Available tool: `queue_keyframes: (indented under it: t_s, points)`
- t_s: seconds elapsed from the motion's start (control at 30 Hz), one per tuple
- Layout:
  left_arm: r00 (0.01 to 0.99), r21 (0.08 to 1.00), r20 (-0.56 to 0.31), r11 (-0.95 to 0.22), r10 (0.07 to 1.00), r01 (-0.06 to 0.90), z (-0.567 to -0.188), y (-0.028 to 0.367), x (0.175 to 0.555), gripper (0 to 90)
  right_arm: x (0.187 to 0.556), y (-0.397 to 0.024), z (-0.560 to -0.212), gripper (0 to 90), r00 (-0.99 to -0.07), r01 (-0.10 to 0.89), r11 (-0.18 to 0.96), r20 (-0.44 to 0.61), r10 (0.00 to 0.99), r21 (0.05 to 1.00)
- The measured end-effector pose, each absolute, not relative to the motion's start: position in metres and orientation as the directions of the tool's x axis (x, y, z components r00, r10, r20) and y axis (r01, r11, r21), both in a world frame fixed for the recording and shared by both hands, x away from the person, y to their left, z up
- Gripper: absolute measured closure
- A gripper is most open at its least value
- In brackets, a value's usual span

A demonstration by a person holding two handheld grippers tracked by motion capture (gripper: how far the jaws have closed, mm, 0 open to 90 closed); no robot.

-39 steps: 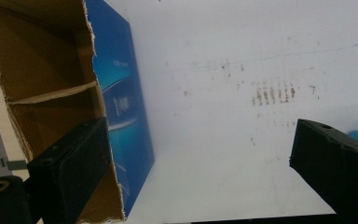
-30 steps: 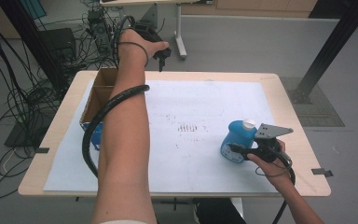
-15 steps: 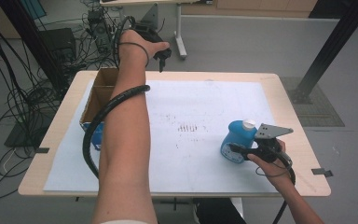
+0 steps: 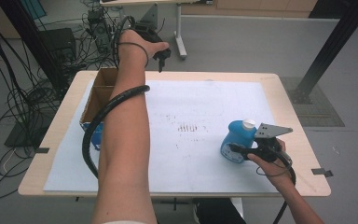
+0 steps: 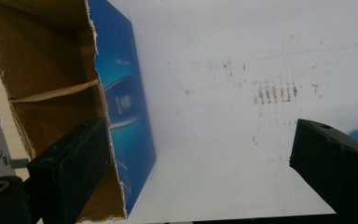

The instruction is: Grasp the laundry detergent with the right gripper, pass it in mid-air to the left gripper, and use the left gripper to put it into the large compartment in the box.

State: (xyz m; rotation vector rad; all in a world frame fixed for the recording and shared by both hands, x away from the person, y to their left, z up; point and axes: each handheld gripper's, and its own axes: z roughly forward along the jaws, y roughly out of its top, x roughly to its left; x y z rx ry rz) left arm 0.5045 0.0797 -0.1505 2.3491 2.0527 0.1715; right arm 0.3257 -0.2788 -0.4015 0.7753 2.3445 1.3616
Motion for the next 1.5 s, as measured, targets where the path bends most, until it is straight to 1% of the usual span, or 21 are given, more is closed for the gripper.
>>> queue_keyframes:
  t_s: [1.5]
  points:
    - [0.135,0.090,0.079,-0.142,0.988,0.986,-0.1458,0.0753,0.5053,5.6,0.3265,-0.2794,-0.4015,43.4,-0.805,0.292,0.399,-0.002,0.593,0.869]
